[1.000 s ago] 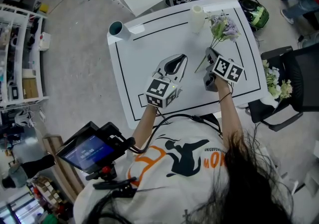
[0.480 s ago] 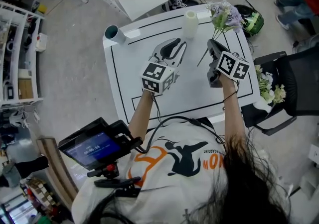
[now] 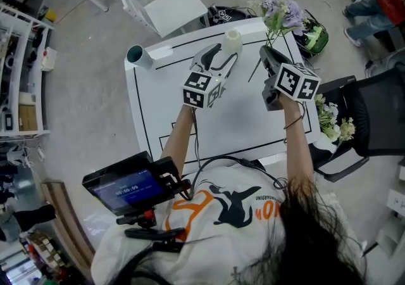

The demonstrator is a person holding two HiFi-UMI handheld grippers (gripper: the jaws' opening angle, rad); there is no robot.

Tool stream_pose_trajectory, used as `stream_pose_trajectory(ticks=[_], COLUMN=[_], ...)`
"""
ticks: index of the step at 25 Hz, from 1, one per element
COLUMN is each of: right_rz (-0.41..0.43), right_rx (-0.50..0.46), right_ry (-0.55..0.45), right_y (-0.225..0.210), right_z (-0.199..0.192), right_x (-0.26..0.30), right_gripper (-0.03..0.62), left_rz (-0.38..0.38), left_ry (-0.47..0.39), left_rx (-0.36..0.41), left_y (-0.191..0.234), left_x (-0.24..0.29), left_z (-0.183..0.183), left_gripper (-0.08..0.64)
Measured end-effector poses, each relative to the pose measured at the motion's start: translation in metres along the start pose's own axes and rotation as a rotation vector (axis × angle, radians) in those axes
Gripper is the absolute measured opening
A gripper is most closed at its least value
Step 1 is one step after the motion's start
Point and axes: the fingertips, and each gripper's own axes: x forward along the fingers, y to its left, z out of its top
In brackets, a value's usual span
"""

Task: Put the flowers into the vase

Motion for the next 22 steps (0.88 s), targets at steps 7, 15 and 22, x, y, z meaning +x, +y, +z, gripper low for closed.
stream_pose_trajectory(ticks=[7,15,22], right_rz=[0.024,0.060,0.107], right_rx=[-0.034,-0.059,-0.078], right_ry=[0.000,-0.010,-0.022], right_y=[-0.005,-0.004,0.007], right_z=[0.027,0.051,0.071], right_x=[0.008,0.017,0.025], right_gripper=[0.018,0.018,0.018], left_rz=[0.043,0.036,0.055], left_ry=[0.003,0.005,0.019], left_rx=[-0.009,0.019,0.048], left_y=[0.015,0.017,0.023], left_x=[0.022,0.040,0.047], left_z=[-0.005,0.001,0.001], left_gripper=[0.235,0.247,0.247])
